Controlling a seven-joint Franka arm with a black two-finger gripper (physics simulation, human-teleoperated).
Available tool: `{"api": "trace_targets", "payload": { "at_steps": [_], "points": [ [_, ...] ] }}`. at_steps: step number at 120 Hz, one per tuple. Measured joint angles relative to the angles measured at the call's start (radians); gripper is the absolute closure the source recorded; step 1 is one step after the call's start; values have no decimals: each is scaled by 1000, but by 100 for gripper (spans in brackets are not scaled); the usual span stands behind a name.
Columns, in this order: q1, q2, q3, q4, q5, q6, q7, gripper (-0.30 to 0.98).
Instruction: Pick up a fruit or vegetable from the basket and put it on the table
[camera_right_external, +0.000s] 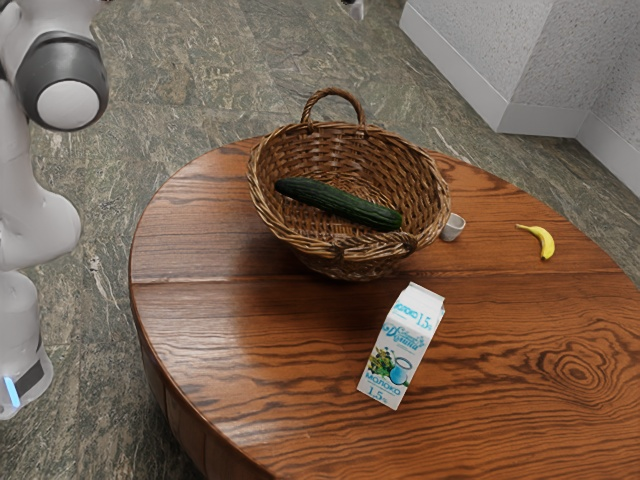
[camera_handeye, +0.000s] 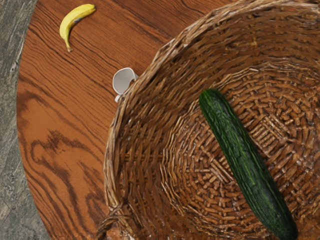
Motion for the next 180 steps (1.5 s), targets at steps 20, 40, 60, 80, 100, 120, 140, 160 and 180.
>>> {"api": "trace_targets", "payload": {
  "at_steps": [20,40,60,80,100,120,140,160,180],
  "points": [
    [53,-2,0,-348,-69,10,-59,0],
    [51,0,-5,-407,-94,-6,-266,0],
    [44,0,-6,-404,-80,-13,-448,0],
    [48,2,-37,-415,-68,3,-552,0],
    [95,0,-40,-493,-68,67,-570,0],
    [46,-1,-43,-607,-86,155,-568,0],
    [28,-1,-44,-664,-94,220,-551,0],
    [-2,0,-44,-719,-91,286,-515,0],
    [-1,1,-44,-744,-85,331,-462,0]
  ]
}}
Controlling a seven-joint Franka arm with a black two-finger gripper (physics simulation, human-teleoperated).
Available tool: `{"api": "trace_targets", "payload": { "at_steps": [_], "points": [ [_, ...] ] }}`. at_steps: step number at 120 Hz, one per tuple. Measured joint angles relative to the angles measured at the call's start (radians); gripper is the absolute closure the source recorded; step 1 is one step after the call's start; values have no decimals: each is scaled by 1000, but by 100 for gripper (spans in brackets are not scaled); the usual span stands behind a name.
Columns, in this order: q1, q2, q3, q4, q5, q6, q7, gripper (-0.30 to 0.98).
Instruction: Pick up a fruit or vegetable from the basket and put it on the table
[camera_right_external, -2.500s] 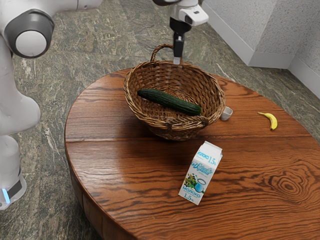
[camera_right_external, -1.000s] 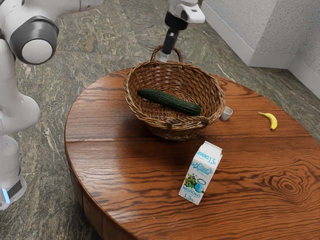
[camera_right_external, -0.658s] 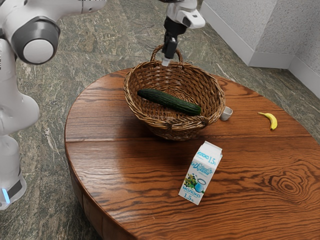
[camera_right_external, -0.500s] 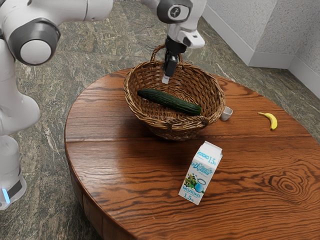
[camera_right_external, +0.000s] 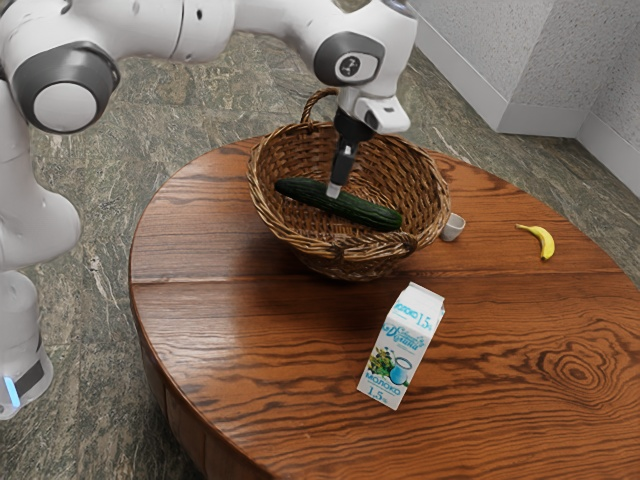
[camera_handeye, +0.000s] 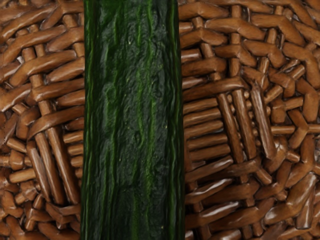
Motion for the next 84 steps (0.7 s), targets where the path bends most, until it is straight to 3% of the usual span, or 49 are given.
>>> {"api": "trace_targets", "payload": {
  "at_steps": [84],
  "points": [
    [2,0,0,-98,3,87,165,0]
  ]
}}
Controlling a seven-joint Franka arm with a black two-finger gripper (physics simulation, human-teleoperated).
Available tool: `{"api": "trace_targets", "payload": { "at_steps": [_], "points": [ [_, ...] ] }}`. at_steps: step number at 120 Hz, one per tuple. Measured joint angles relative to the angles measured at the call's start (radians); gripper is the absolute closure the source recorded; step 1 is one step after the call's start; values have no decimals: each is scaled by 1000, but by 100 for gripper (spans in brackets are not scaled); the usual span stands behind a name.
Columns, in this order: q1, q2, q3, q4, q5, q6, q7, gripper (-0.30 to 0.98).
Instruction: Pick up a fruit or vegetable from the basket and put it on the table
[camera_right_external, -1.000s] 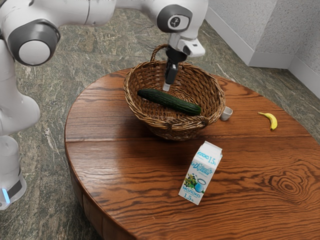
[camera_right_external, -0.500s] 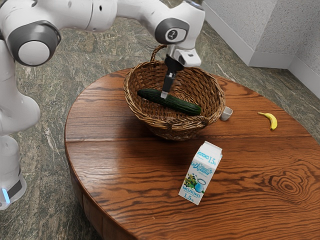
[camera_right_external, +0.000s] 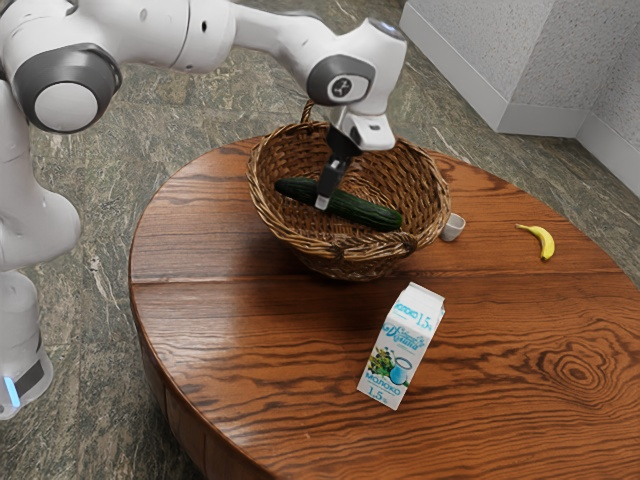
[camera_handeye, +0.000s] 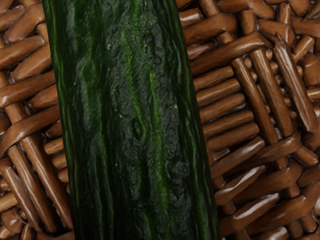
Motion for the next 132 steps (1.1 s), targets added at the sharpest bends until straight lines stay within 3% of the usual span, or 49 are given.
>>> {"api": "trace_targets", "payload": {
  "at_steps": [54,81,104,132],
  "points": [
    [2,3,0,-20,-2,18,35,6],
    [20,3,0,-23,-15,27,41,39],
    [18,1,1,-14,-27,31,38,43],
    [-3,-4,-4,180,-28,-49,38,44]
  ]
}}
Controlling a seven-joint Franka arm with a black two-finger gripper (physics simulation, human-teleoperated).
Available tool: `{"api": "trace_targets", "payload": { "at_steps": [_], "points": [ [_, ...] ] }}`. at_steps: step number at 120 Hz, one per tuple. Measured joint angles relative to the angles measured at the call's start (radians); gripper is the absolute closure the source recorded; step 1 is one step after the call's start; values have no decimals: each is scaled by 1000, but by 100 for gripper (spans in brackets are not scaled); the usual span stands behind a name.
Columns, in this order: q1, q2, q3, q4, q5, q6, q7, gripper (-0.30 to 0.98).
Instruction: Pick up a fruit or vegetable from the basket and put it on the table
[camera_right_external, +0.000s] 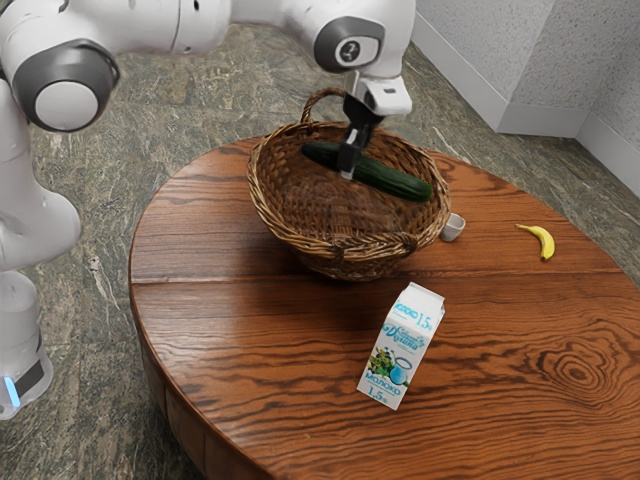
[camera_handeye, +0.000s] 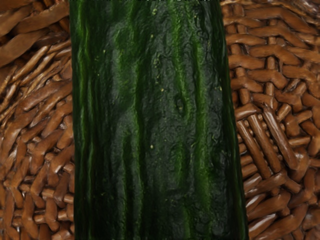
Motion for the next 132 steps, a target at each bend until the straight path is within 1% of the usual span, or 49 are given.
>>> {"api": "trace_targets", "payload": {
  "at_steps": [15,47,53,62,69,81,89,95,110,120,132],
  "points": [
    [-6,0,-2,110,5,-68,0,46],
    [-5,-8,-8,150,9,-144,1,47],
    [48,-21,-4,151,10,-155,5,47],
    [172,-37,-2,152,10,-169,16,47],
    [237,-51,-5,205,10,-186,24,48],
    [244,-55,-9,373,10,-243,36,47],
    [236,-55,-6,413,10,-274,43,48],
    [247,-55,-4,424,10,-293,48,49],
    [336,-59,-1,426,11,-329,62,49],
    [386,-86,0,426,18,-352,72,49],
    [488,-104,-2,422,22,-371,83,49]
  ]
}}
